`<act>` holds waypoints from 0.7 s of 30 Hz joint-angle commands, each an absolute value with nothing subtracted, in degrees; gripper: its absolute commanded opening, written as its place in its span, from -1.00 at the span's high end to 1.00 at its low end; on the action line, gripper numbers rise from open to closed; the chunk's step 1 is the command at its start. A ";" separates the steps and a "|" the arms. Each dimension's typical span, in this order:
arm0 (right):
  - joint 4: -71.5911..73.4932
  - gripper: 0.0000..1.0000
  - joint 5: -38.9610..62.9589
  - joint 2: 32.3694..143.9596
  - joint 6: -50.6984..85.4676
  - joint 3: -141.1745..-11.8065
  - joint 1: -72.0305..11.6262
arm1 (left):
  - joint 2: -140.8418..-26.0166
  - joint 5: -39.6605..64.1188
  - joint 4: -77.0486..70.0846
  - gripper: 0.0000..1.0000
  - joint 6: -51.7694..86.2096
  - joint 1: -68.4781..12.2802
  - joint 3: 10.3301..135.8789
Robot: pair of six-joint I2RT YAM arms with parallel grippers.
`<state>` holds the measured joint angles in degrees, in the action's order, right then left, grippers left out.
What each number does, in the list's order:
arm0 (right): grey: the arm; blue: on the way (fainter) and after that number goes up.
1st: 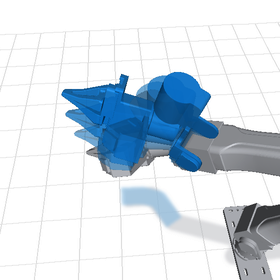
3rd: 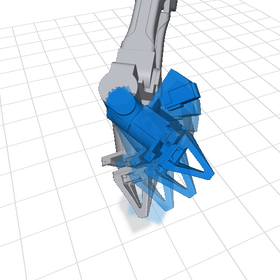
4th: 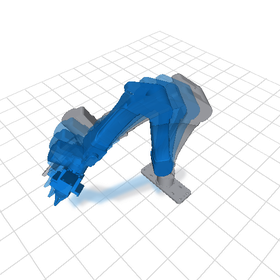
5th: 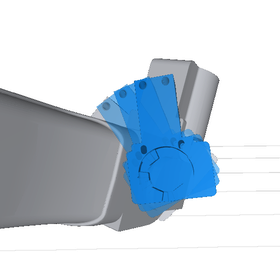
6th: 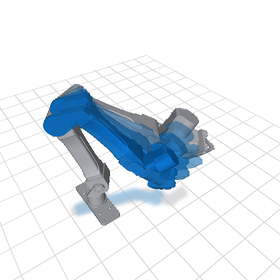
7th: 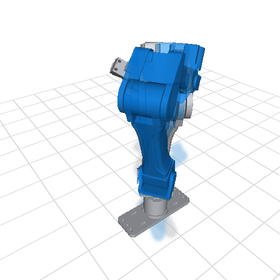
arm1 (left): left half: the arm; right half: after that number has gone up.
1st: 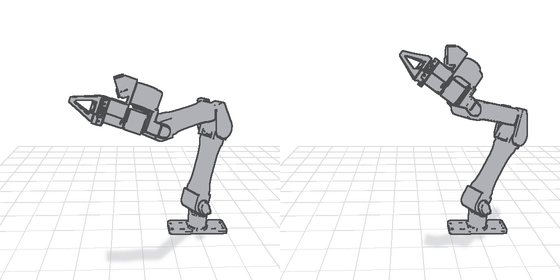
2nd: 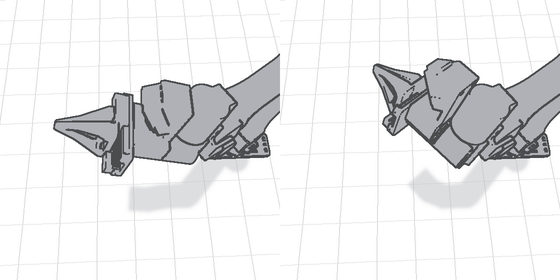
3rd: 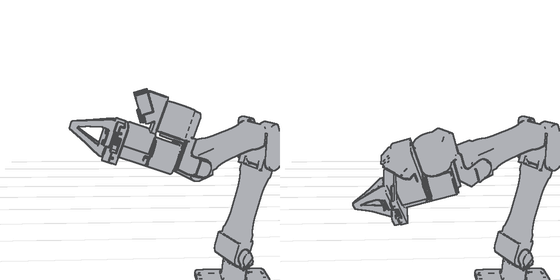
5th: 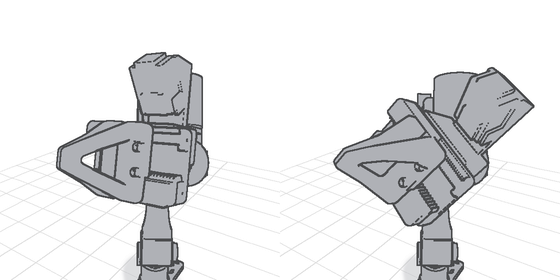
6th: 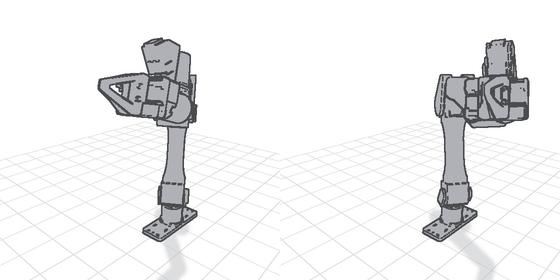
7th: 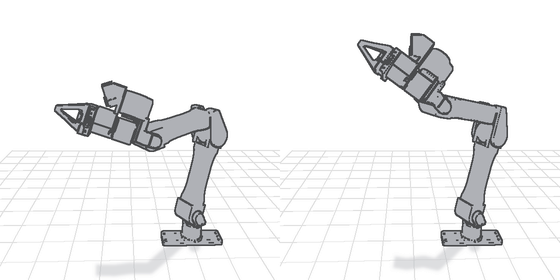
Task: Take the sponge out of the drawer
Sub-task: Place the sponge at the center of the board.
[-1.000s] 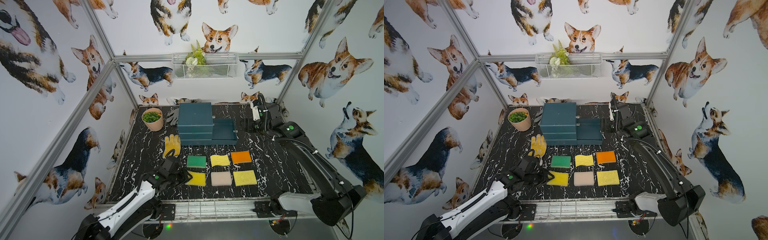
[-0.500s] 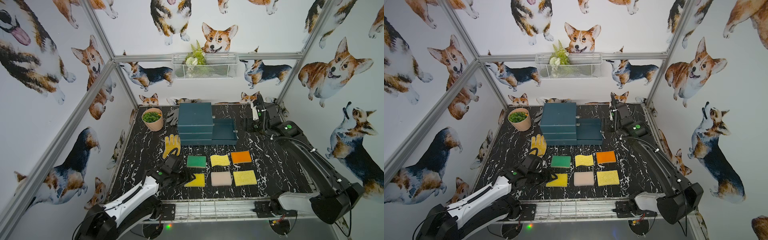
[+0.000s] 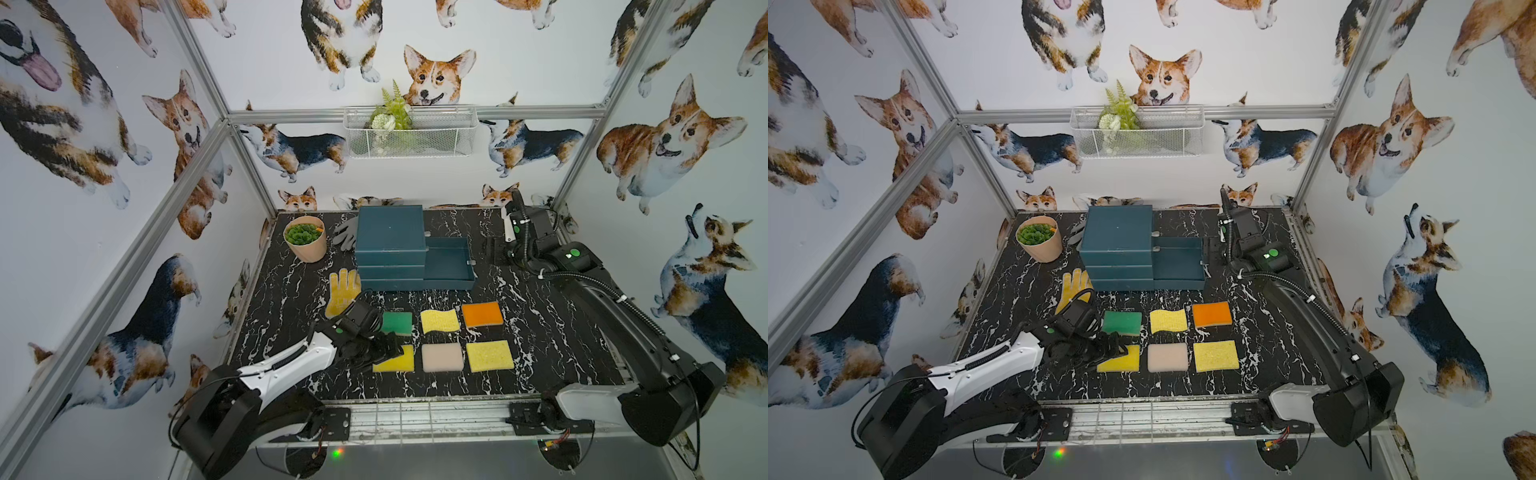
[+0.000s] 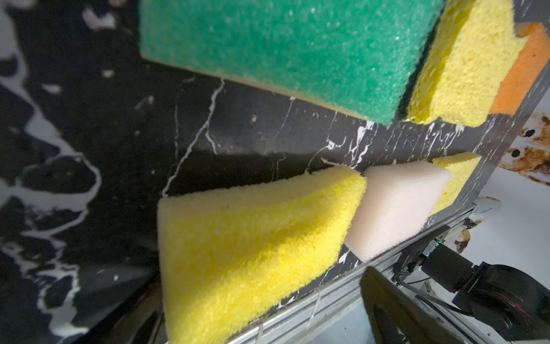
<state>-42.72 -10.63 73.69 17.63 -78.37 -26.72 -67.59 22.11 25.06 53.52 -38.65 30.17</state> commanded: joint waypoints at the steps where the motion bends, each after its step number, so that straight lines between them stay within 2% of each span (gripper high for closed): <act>1: -42.54 -0.61 -11.82 73.52 16.98 -78.23 -26.48 | -67.51 19.71 27.11 -0.99 52.94 -38.67 31.78; 15: -42.01 -0.62 -11.86 75.32 15.67 -79.19 -25.22 | -70.88 14.03 37.77 -1.00 51.63 -38.87 37.77; 21: -42.18 -0.62 -12.17 76.11 14.94 -80.03 -24.88 | -66.79 9.63 41.71 -1.00 48.72 -38.98 41.87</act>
